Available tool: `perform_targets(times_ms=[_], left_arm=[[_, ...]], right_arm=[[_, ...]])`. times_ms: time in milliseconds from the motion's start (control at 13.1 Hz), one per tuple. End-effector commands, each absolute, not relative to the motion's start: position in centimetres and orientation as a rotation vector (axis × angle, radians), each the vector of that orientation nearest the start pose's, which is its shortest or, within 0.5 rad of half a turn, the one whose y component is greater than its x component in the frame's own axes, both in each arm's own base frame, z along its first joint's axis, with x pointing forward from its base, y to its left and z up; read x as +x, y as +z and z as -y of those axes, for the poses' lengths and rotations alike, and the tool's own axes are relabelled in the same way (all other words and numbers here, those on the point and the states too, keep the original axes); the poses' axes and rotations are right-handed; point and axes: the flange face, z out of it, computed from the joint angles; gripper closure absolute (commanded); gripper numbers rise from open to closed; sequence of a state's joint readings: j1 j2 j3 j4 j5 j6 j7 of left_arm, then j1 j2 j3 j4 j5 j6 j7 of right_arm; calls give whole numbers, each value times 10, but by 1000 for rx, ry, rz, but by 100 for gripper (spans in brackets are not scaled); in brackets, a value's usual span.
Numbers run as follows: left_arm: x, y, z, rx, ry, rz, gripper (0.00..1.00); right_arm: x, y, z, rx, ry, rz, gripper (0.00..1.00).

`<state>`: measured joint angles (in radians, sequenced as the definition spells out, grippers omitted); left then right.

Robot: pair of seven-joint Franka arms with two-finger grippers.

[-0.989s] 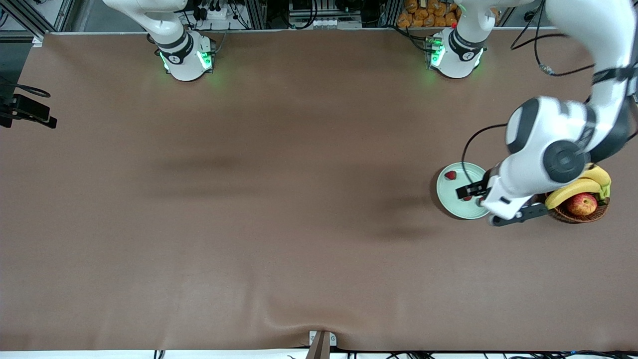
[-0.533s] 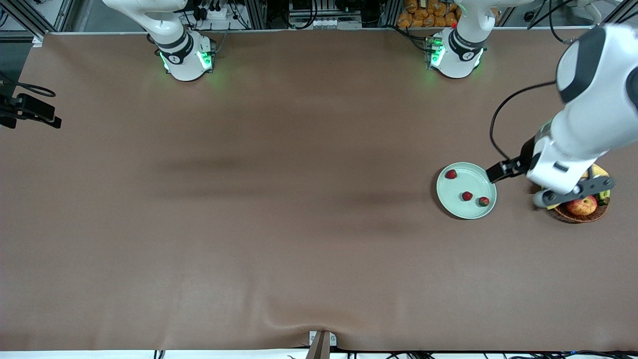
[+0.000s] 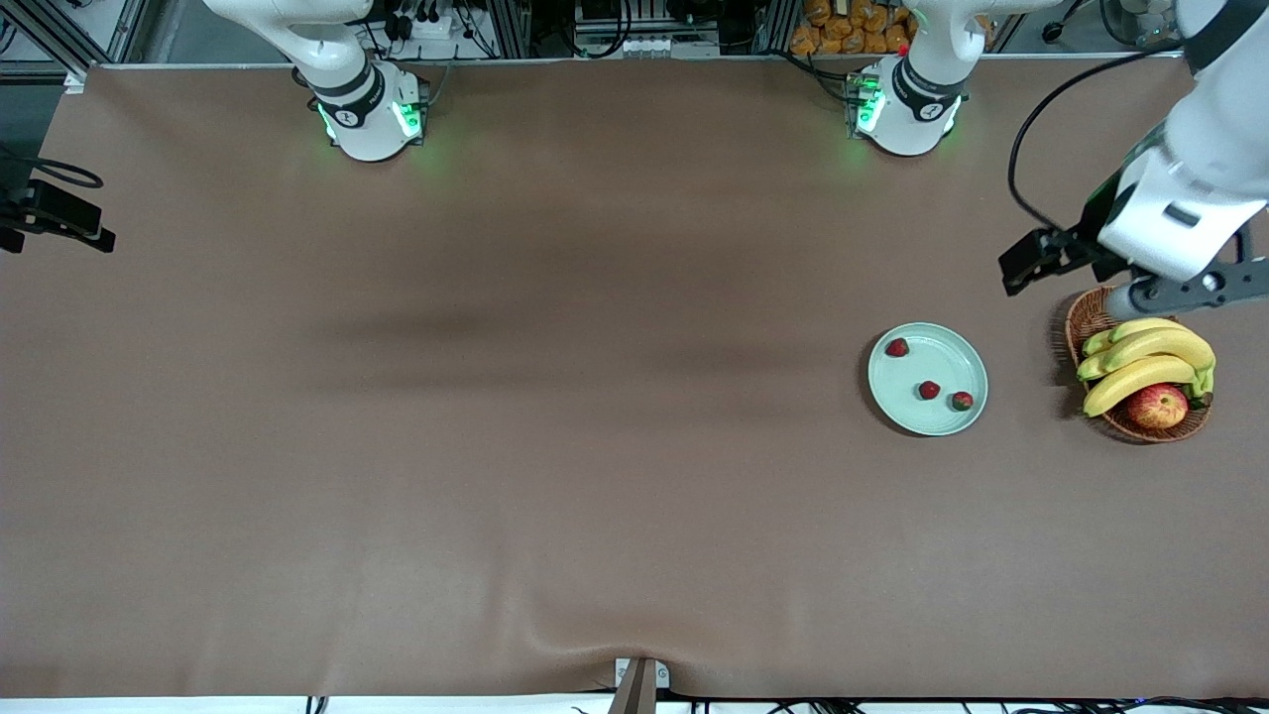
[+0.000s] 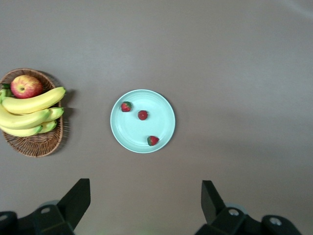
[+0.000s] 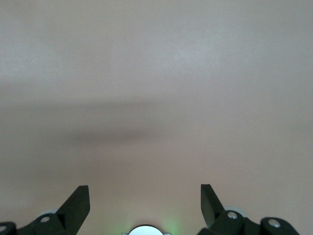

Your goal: Collect all strawberries into plate

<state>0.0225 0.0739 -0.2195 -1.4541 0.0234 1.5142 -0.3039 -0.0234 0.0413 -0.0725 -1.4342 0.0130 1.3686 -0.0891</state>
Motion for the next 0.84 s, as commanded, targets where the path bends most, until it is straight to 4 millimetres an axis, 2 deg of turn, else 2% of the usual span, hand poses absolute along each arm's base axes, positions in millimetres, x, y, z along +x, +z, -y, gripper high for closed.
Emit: perform_targets(times_ms=[0,76,228,457,685,761], left_arm=[[546,645,68,-3166,48,104,0],[540,646,60,-3165,45,101,0],[528,645,64,-3161,56,89,0],[524,650,60,-3160,51,91,0],[522,652,58,-3159,66,-42,0],[523,652,51,-3159,66,-28,0]], right_arm=[[536,656,48,-3087,197,11,0],[536,657,49,-3099,190,10,0],[537,657,49,-3101,186,12,0],[537,657,48,-3107,178,13,0],[541,656,51,-3138,150,8,0],[543,655,48,-3149,149,15,0]])
